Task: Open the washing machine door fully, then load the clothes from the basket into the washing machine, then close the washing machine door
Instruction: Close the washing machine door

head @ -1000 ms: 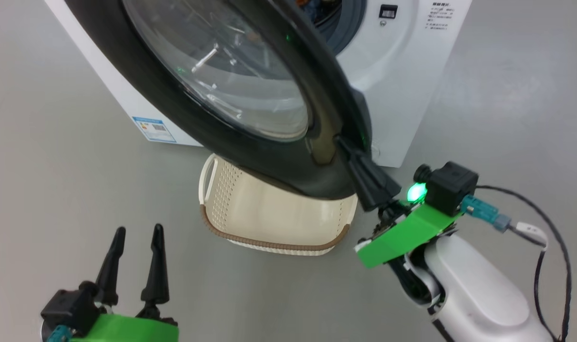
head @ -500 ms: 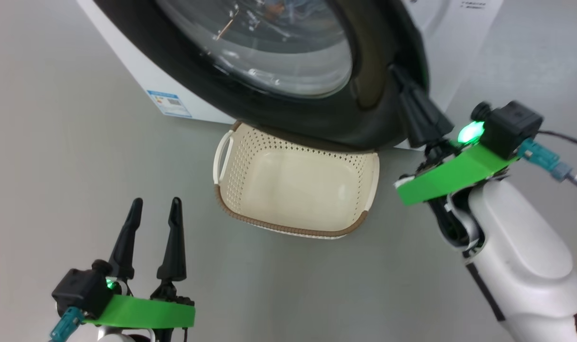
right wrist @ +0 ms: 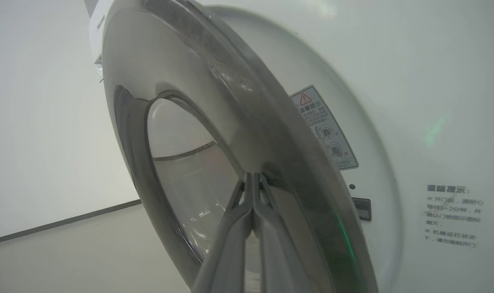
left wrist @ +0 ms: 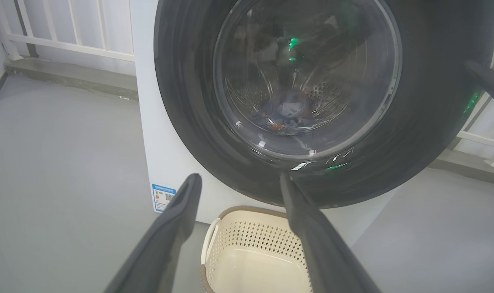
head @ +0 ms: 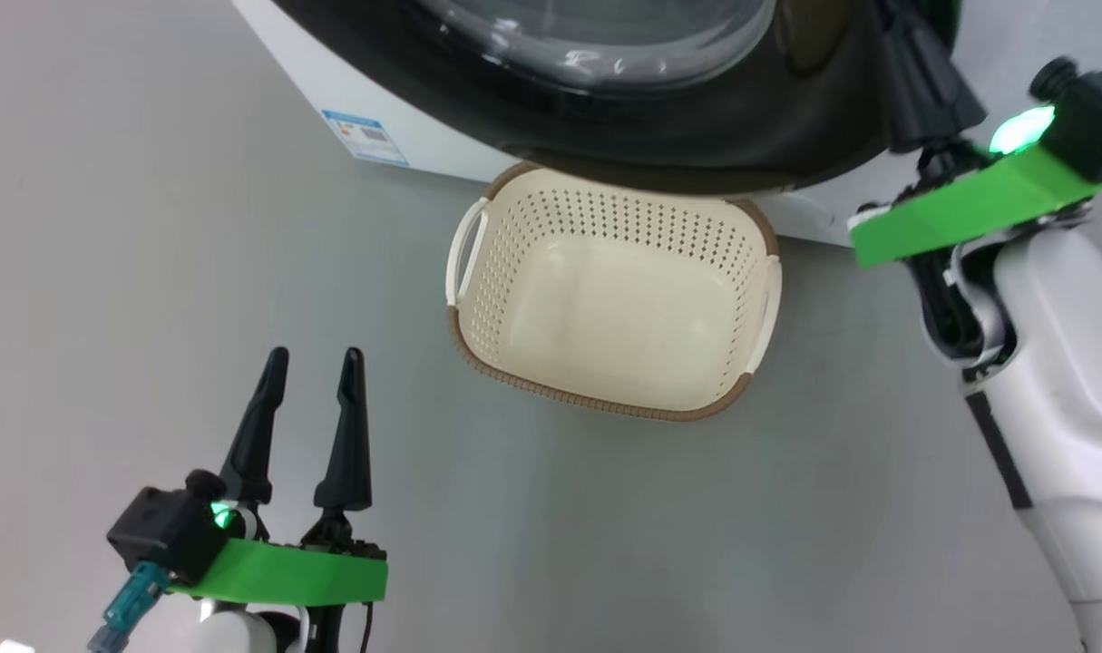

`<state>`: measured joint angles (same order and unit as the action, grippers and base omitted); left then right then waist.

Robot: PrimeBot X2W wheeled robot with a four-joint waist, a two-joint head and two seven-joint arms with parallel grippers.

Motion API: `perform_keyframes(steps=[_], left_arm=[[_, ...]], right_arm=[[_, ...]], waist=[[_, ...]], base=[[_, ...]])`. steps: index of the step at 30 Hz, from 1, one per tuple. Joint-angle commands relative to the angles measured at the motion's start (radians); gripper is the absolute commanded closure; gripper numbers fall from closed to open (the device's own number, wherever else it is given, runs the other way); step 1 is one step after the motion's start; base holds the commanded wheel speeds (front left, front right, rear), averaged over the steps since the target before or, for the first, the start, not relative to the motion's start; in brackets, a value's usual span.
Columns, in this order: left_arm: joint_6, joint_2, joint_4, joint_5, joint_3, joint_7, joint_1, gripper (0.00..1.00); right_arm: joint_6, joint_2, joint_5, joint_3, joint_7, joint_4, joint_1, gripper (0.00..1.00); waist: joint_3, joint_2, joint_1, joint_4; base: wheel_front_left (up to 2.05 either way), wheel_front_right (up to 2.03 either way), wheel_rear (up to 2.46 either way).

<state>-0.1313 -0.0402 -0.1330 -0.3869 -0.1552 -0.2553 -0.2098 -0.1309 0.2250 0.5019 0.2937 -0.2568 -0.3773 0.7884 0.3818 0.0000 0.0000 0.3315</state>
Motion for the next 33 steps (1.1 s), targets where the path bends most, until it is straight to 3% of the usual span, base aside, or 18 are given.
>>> perform_keyframes(steps=[1, 13, 26, 33], left_arm=[[0.001, -0.011, 0.029, -0.009, 0.029, -0.006, -0.022, 0.0], [0.001, -0.01, 0.042, -0.043, 0.0, -0.006, -0.056, 0.0], [0.001, -0.01, 0.022, -0.047, -0.001, -0.006, -0.069, 0.0], [0.001, -0.01, 0.006, -0.038, -0.003, -0.006, -0.059, 0.0]], right_arm=[[0.0, -0.005, 0.005, -0.001, -0.005, 0.019, 0.022, 1.0], [0.0, -0.009, -0.015, -0.098, -0.005, -0.009, 0.127, 1.0], [0.0, 0.018, -0.007, -0.093, -0.005, -0.007, 0.106, 1.0], [0.0, 0.003, -0.001, -0.095, -0.005, -0.018, 0.071, 1.0]], waist=[[0.022, 0.0, 0.0, 0.018], [0.079, 0.0, 0.0, 0.056], [0.072, 0.0, 0.0, 0.062], [0.032, 0.0, 0.0, 0.063]], base=[[0.0, 0.0, 0.0], [0.0, 0.0, 0.0], [0.0, 0.0, 0.0], [0.0, 0.0, 0.0]])
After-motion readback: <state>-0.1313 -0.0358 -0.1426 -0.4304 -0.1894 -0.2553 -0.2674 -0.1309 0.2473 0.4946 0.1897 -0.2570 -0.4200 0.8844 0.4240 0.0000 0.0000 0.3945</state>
